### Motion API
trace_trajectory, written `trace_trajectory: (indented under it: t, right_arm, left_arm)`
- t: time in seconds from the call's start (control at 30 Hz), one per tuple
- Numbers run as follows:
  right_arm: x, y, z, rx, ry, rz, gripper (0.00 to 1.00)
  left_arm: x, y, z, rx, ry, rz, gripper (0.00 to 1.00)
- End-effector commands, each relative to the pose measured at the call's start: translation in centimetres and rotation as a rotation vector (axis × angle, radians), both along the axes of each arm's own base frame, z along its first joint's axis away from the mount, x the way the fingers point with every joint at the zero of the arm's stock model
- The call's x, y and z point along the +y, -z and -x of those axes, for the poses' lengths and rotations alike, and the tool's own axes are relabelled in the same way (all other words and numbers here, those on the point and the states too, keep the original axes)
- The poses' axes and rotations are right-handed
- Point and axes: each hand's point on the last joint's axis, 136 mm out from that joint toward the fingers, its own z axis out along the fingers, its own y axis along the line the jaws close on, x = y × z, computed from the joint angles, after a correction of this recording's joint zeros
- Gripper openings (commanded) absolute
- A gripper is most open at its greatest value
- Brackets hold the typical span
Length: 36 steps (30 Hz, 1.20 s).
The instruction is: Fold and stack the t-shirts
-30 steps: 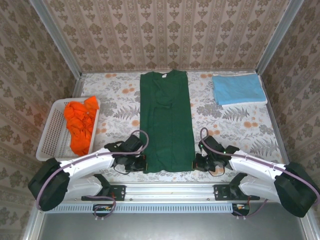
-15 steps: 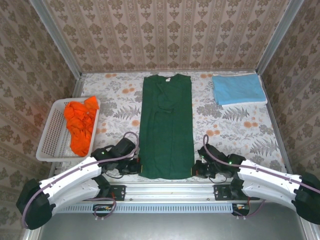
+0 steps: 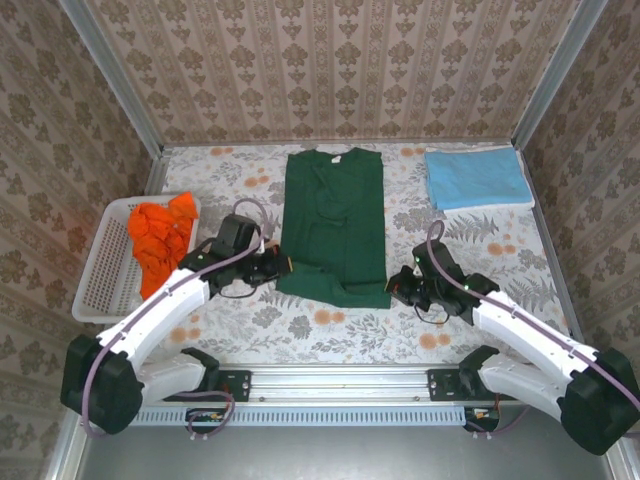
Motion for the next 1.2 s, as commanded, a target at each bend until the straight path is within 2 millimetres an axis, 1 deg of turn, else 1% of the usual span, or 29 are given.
trace_trajectory:
  t: [0.0,0.07,0.17,0.23,0.33,0.47,0.63,0.77,0.87,1.0,1.1,1.13,1.17]
  right_arm:
    - [0.6,-2.0,-5.1,-0.04,0.0,-0.029,0.0]
    - [0.6,-2.2,-7.4,-0.047,0.006,-0.019,0.0]
    - [0.6,-2.1,-10.3,-0.037,0.012,-0.008,0.0]
    - [0.5,-1.3,-11.9,-0.013,0.017,0.001,0.0]
    - [0.2,-0.1,-13.8,0.021,0.029,0.004,0.0]
    - [0.0,0.7,-15.8,0.035,0.042,-0.003,0.0]
    - [0.2,1.4,-17.7,0.058,0.04,-0.017,0.0]
    - [-0.7,2.2,-18.8,0.078,0.073,-0.023,0.0]
    - [-1.1,2.7,-19.5,0.093,0.092,-0.033,0.0]
    - [-0.9,3.5,-20.2,0.118,0.096,-0.042,0.0]
    - [-1.1,4.4,-20.5,0.143,0.104,-0.033,0.0]
    - [-1.2,4.8,-20.7,0.151,0.11,-0.035,0.01]
    - [-1.3,4.9,-20.9,0.157,0.116,-0.039,0.04]
  left_arm:
    - [-0.2,-0.8,-4.9,-0.026,0.021,0.009,0.0]
    - [-0.4,-0.1,-6.8,-0.009,0.016,0.009,0.0]
    - [-0.5,1.1,-9.0,0.021,0.005,0.006,0.0]
    - [-0.5,2.1,-10.4,0.037,-0.005,-0.003,0.0]
    - [-0.6,3.2,-12.0,0.061,-0.013,-0.001,0.0]
    - [-0.2,3.8,-13.7,0.062,-0.033,-0.023,0.0]
    - [0.4,4.3,-15.2,0.064,-0.061,-0.036,0.0]
    - [1.5,4.6,-16.2,0.074,-0.097,-0.02,0.0]
    - [1.4,4.8,-16.9,0.085,-0.091,0.003,0.0]
    - [0.3,5.1,-17.7,0.107,-0.056,0.04,0.0]
    - [0.4,5.7,-18.6,0.118,-0.06,0.031,0.01]
    - [0.6,6.0,-18.9,0.127,-0.064,0.023,0.01]
    - [0.8,6.2,-19.2,0.135,-0.07,0.011,0.02]
